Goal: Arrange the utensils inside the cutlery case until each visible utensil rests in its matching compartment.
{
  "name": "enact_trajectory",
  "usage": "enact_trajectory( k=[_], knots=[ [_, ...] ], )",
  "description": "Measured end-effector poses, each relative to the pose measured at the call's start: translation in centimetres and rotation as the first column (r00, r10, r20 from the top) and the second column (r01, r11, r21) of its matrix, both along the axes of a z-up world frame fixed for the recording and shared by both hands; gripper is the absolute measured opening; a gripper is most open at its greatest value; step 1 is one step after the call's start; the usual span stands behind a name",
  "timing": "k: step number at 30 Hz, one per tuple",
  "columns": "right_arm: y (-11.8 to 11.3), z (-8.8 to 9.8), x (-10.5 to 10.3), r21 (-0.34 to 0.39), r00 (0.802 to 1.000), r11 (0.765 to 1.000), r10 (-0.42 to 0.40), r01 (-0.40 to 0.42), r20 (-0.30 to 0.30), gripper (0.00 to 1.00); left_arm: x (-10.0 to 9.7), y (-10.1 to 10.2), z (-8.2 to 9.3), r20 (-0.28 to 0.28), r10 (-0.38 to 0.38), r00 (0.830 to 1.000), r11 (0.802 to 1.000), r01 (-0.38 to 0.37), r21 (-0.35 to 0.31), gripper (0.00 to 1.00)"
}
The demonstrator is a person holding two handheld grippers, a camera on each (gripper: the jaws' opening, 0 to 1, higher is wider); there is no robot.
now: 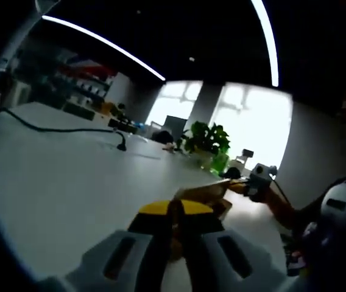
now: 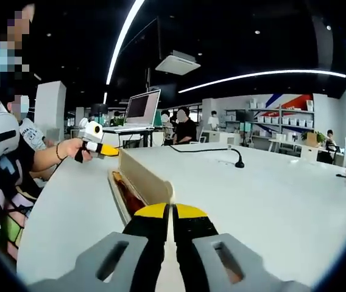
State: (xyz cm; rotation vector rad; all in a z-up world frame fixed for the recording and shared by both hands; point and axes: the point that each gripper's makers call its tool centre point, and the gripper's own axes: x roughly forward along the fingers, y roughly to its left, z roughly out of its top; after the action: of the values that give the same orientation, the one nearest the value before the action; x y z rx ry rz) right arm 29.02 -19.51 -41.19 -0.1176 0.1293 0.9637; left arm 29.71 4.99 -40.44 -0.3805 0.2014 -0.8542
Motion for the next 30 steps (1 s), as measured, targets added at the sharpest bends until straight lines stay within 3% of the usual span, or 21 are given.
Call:
enact_trajectory(
  k=[14, 30],
  knots=[
    [0.2, -0.1, -1.5, 0.007, 1.0, 1.0, 0.024, -0.024, -0.006, 0.02, -0.9, 0.5, -0.8, -0.01, -0.022, 1.0, 0.999, 0.023, 0.035, 0.07],
    [0.3, -0.7, -2.2, 0.008, 0.997, 1.0, 0.03, -0.029, -0.075, 0.03, -1.5, 0.5, -1.2, -0.013, -0.04, 0.999, 0.995, 0.041, 0.091, 0.11]
  ],
)
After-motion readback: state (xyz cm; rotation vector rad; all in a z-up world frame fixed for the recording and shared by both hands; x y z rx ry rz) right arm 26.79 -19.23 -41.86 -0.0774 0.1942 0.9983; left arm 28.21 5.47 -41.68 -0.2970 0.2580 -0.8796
